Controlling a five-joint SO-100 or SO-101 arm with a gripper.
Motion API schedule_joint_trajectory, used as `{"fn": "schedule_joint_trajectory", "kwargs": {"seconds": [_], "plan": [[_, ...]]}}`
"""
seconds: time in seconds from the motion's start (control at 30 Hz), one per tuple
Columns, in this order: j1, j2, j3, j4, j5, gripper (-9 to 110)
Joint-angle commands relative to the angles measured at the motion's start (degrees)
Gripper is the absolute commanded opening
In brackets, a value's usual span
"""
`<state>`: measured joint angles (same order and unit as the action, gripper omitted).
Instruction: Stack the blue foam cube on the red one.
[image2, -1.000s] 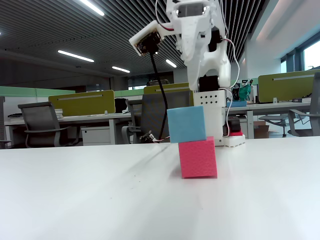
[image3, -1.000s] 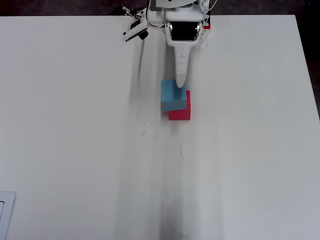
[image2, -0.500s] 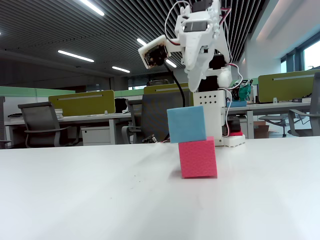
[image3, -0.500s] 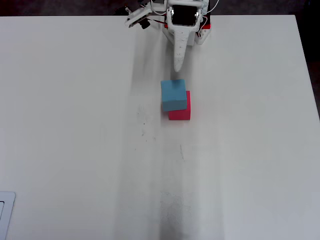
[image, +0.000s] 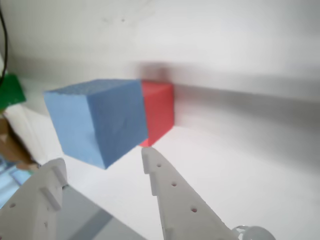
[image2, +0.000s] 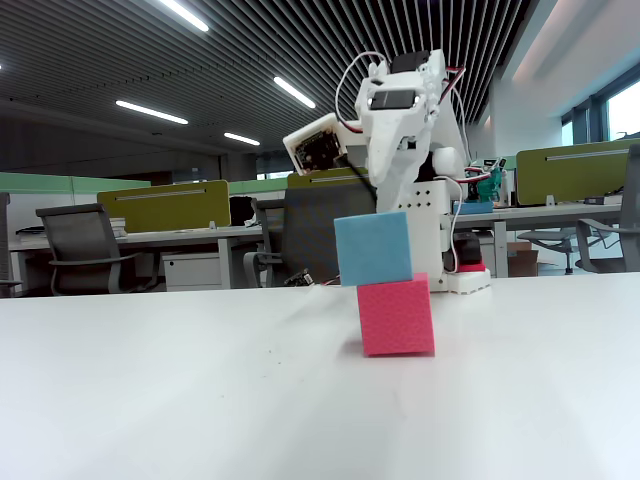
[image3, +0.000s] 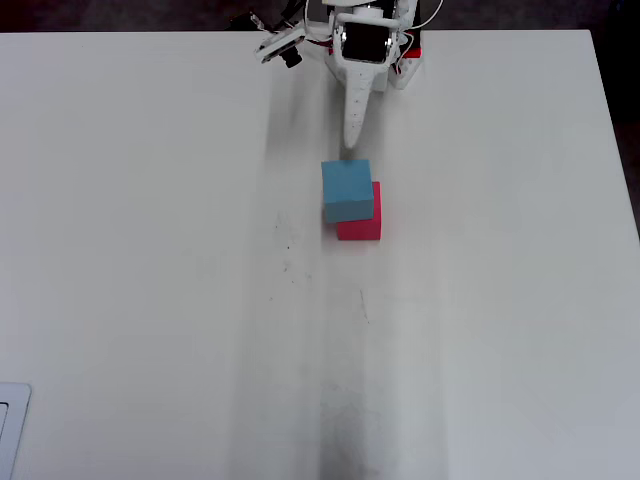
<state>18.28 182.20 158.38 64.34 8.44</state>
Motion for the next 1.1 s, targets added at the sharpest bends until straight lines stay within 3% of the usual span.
{"fn": "schedule_joint_trajectory", "kwargs": {"seconds": [0.0,1.07], "plan": [[-0.53,0.26,1.14,-1.41,0.35,18],[-2.46,0.26,6.50,-9.84,0.35,21]]}}
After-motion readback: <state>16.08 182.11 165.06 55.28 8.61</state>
